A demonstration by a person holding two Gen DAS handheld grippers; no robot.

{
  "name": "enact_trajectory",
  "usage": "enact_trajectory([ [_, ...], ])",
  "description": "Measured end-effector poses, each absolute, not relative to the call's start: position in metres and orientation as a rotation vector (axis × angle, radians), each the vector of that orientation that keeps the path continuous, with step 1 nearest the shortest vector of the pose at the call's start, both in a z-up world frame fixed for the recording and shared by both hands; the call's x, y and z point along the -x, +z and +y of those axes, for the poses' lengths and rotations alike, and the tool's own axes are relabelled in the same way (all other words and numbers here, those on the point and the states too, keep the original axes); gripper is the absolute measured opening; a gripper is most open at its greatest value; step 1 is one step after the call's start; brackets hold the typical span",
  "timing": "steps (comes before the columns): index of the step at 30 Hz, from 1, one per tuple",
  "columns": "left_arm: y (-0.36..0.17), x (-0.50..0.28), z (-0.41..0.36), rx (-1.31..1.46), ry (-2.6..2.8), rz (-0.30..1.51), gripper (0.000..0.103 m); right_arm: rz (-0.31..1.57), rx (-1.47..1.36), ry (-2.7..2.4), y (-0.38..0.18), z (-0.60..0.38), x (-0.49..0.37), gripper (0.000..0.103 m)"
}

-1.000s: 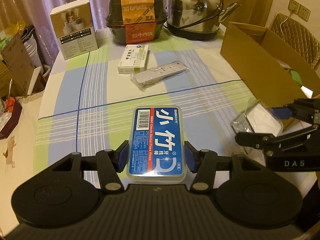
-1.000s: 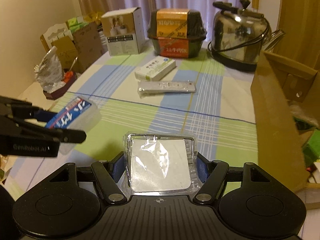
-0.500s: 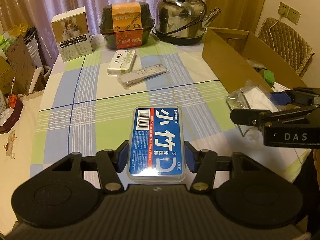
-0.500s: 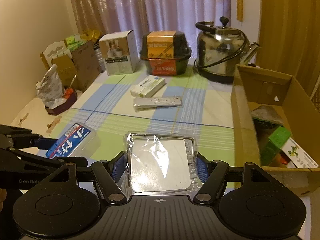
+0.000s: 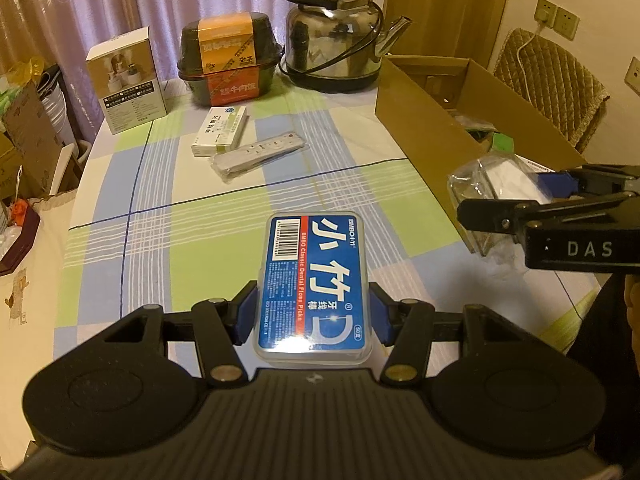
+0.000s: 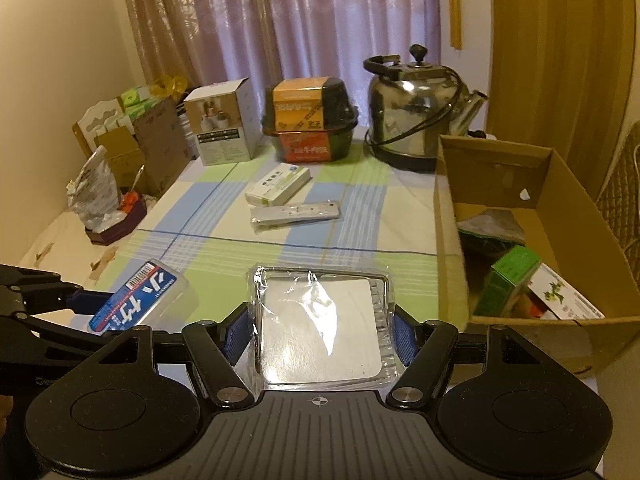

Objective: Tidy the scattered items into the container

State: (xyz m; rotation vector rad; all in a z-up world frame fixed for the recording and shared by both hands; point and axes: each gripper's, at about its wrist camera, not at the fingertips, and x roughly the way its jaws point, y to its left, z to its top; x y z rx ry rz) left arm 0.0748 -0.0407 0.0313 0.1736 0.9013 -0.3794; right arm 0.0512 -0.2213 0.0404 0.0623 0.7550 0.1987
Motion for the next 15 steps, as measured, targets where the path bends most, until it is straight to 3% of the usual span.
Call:
enact_trajectory([
  [15,0.038,-0.067,-0.061,-0.191,-0.407,0.892,0.051,0.74,-0.094,0.179,0.045,-0.237,-0.038,0.072],
])
